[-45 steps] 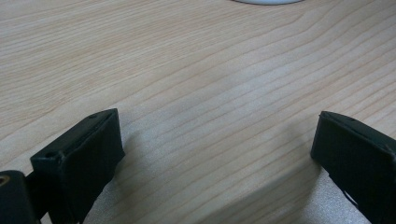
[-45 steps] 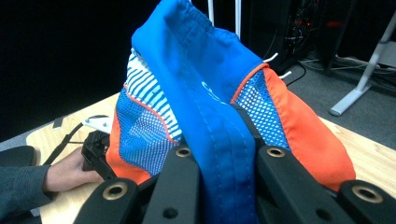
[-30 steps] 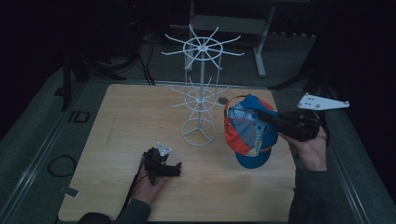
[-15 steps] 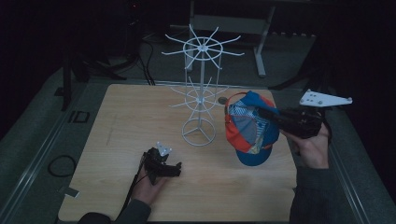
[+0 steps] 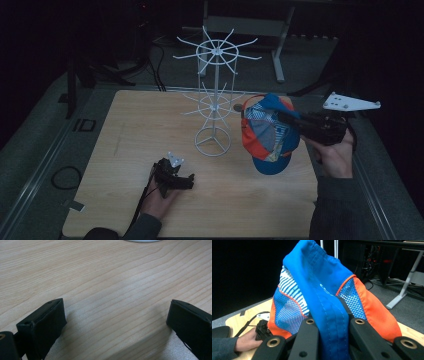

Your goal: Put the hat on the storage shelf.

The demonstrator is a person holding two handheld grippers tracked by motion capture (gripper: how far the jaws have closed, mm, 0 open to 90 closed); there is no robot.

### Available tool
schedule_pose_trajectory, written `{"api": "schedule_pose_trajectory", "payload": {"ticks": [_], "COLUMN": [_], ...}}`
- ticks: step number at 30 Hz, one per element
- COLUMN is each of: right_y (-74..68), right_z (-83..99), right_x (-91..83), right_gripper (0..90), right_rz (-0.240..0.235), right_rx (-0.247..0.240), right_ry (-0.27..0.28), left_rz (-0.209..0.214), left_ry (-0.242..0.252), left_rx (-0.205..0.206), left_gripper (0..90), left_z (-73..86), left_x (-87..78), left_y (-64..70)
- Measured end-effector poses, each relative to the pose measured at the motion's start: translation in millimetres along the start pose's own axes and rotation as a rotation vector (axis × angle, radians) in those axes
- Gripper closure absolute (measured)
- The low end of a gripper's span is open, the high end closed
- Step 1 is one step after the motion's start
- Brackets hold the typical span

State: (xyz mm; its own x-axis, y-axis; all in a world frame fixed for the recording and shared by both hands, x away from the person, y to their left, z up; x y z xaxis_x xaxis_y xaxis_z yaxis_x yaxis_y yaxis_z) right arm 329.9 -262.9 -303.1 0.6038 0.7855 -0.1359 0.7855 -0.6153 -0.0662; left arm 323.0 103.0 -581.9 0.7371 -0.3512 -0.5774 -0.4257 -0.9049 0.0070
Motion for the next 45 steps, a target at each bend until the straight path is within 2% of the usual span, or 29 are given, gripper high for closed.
{"api": "schedule_pose_trajectory", "payload": {"ticks": [14, 28, 45], "right_y": [3.7, 4.6, 5.0], "right_z": [-7.5, -23.2, -36.7], "right_x": [-0.3, -2.9, -2.9], "right_gripper": [83.4, 83.4, 83.4], "right_rz": [0.027, 0.038, 0.052], "right_rx": [-0.005, -0.014, -0.031], "right_ry": [0.010, 0.058, 0.075], "left_rz": [0.000, 0.000, 0.000], "left_ry": [0.001, 0.000, -0.001], "left_rx": [-0.001, 0.000, 0.002], "left_gripper": [2.5, 2.6, 2.6], "left_z": [0.0, 0.0, 0.0], "left_x": [0.1, 0.0, 0.0], "left_y": [0.1, 0.0, -0.1]}}
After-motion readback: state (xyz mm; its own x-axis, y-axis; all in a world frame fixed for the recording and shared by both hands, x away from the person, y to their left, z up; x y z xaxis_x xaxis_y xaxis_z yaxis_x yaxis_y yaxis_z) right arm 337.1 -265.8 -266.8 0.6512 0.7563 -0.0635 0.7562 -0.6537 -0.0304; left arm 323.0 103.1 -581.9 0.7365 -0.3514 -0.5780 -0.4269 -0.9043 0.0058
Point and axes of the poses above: each handheld gripper's, and its own axes: x roughly forward along the jaws, z roughly out of its underside, y roughly to its right, the point moved 2 cm from there along x, roughly forward along the jaws, and after that the axes turned 11 degrees about y, right-handed, at the moved point
